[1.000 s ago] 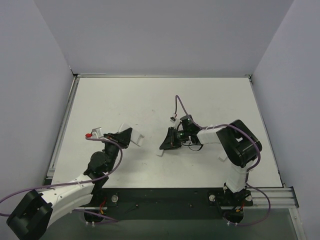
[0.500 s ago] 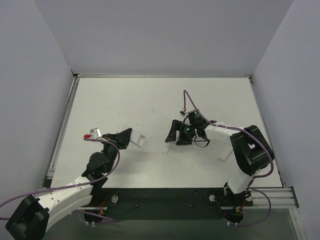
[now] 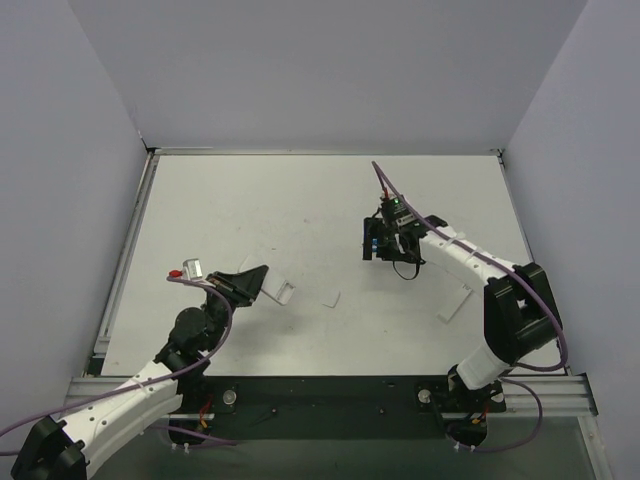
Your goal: Load the batteries into the remote control
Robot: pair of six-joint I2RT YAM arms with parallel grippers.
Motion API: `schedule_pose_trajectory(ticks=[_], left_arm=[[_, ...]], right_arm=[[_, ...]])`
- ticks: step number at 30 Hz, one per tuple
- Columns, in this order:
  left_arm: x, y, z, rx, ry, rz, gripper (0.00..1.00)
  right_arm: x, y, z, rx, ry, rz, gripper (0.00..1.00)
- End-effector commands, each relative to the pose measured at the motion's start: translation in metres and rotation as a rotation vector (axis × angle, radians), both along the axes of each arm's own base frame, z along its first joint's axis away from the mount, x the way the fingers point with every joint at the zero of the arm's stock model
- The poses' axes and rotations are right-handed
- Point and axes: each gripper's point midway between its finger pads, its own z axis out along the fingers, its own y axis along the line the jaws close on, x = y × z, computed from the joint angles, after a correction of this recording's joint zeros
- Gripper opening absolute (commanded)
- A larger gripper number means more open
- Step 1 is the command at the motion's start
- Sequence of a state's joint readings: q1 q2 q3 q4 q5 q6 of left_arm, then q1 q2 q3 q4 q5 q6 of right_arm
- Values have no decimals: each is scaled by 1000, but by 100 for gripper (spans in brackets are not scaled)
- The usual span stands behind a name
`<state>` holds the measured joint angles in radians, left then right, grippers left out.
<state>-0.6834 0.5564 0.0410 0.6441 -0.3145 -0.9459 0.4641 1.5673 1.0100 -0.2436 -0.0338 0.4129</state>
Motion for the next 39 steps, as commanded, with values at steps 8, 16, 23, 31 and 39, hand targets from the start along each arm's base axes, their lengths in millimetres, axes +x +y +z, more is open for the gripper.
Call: schedule_pose_trajectory(ticks=[8, 16, 23, 31, 39], left_arm=[[-11, -6, -9, -21, 35, -72, 0], [-11, -9, -9, -28, 44, -82, 0], [-10, -10, -9, -38, 50, -86, 0], [-11, -12, -8, -46, 57, -97, 0], [-11, -12, -7, -57, 60, -101, 0]], right_arm=[[59, -4, -8, -210, -21, 119, 71], [87, 4, -20, -259, -19, 229, 72], [90, 7, -39, -268, 26, 279, 71], [91, 12, -48, -251, 56, 301, 54], [89, 14, -50, -244, 81, 317, 24]])
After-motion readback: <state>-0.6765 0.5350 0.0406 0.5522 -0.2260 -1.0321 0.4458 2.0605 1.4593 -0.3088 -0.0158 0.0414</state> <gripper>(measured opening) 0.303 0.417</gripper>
